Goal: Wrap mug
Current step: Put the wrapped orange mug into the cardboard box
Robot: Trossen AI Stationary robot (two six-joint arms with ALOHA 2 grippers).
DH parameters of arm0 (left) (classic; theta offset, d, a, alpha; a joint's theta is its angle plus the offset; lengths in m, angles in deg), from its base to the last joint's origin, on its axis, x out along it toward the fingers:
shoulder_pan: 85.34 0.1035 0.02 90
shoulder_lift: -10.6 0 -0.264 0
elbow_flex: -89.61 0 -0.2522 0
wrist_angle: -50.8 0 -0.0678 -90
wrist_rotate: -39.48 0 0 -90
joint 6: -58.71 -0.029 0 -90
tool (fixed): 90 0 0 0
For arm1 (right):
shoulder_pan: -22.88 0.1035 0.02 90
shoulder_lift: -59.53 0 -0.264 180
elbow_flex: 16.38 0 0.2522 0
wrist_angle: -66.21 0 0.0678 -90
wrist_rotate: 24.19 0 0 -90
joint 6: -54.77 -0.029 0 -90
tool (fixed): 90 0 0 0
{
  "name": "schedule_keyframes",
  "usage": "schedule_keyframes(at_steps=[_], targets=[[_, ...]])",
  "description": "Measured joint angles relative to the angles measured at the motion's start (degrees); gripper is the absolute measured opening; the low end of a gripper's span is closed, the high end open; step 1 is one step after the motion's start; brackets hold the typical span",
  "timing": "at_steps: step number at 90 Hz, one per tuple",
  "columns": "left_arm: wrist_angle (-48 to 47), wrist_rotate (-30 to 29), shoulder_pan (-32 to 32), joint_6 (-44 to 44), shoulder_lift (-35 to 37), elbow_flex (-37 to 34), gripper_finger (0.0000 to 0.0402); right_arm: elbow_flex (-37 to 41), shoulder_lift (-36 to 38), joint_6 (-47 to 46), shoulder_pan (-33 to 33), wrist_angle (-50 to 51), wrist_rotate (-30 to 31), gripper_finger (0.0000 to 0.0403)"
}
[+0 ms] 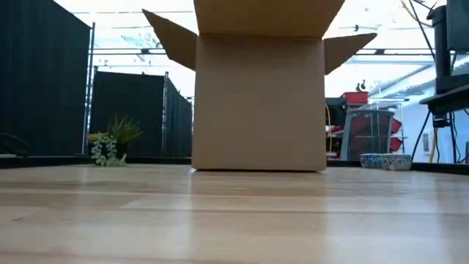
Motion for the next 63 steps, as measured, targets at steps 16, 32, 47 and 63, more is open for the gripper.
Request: schedule_keyframes(at_steps=[16,32,47,63], targets=[[0.28,0.15,0.0,0.03,0.0,-0.35,0.0162,-0.38,-4.21,0.11,0.1,-0.38,0.36,0.0011],[0.02,0.2,0.0,0.17,-0.16,-0.52,0.0162,-0.39,-5.26,-0.08,0.14,-1.69,0.42,0.0033],[0.02,0.22,0.0,0.07,-0.44,-0.55,0.0162,-0.25,-5.34,-3.28,0.19,-2.94,0.15,0.0063],[0.01,0.76,0.0,-0.02,-1.34,-0.57,0.0162,-0.13,-5.41,-3.44,0.14,-3.0,-3.14,0.0117]])
